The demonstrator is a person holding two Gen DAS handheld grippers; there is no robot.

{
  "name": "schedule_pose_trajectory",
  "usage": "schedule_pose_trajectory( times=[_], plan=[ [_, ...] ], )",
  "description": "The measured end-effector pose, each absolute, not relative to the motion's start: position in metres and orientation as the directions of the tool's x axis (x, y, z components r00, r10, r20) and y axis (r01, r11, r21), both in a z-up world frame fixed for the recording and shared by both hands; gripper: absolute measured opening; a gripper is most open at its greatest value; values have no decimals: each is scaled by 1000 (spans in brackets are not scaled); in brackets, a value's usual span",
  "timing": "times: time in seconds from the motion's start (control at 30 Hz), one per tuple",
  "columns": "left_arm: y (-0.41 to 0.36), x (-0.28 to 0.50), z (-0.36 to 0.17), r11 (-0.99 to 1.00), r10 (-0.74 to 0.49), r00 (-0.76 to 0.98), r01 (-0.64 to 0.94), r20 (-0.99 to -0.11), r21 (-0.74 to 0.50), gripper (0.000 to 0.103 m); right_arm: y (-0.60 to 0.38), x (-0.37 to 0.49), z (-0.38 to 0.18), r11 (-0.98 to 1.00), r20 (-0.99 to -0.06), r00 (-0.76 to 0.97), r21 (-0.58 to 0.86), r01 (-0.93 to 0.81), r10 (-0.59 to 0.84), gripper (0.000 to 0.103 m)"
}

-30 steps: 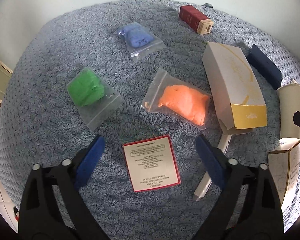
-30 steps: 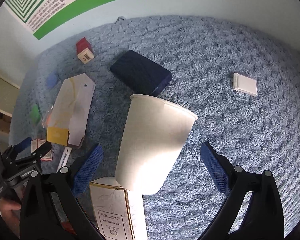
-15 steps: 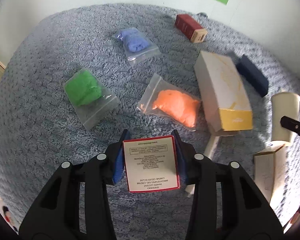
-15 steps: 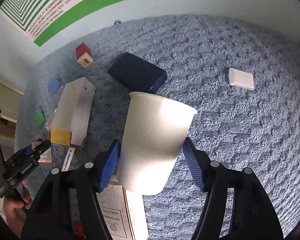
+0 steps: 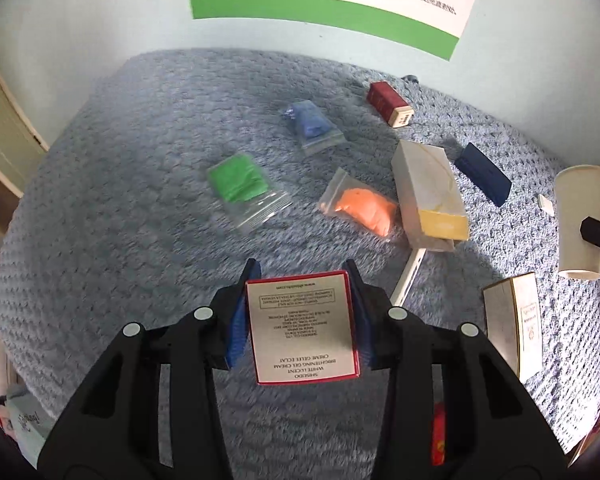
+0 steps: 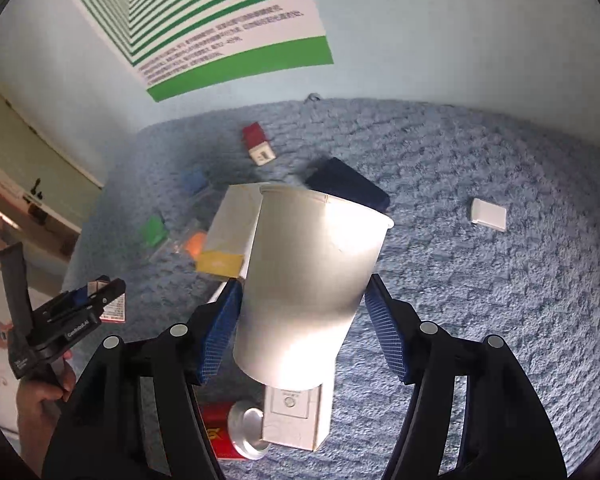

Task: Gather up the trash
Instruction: 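Carry the cup and card box with both tools over the teal wastebasket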

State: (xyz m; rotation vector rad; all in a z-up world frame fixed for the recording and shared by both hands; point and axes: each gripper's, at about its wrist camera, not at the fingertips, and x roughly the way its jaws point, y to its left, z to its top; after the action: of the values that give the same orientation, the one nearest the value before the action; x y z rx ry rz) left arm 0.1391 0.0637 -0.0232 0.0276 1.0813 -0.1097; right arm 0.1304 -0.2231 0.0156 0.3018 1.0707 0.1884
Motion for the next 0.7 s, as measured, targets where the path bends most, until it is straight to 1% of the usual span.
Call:
schedule_pose_trajectory(
  times=[0.2,0.37,0.57,0.63,0.7],
  plan=[
    [103,87,-7,999,11,488,-35,-873,-6,40,-163,120,36,904,-799,425,369,-214,426,64],
    [157,23,-1,975,110,469,-221,-876,4,40,-88,107,44,815,-779,316,394,-425,541,64],
    [217,-61,-9,888,238,390,-459,-889,36,40,18,78,38,623,-761,95,445,-643,642,64],
    [238,-92,-15,845,249,364,-534,-898,19,40,62,58,35,541,-759,3,460,-704,651,64],
    [267,-129,-27,787,228,340,-616,-913,-33,40,101,37,33,463,-757,-80,475,-748,648,64]
  ],
)
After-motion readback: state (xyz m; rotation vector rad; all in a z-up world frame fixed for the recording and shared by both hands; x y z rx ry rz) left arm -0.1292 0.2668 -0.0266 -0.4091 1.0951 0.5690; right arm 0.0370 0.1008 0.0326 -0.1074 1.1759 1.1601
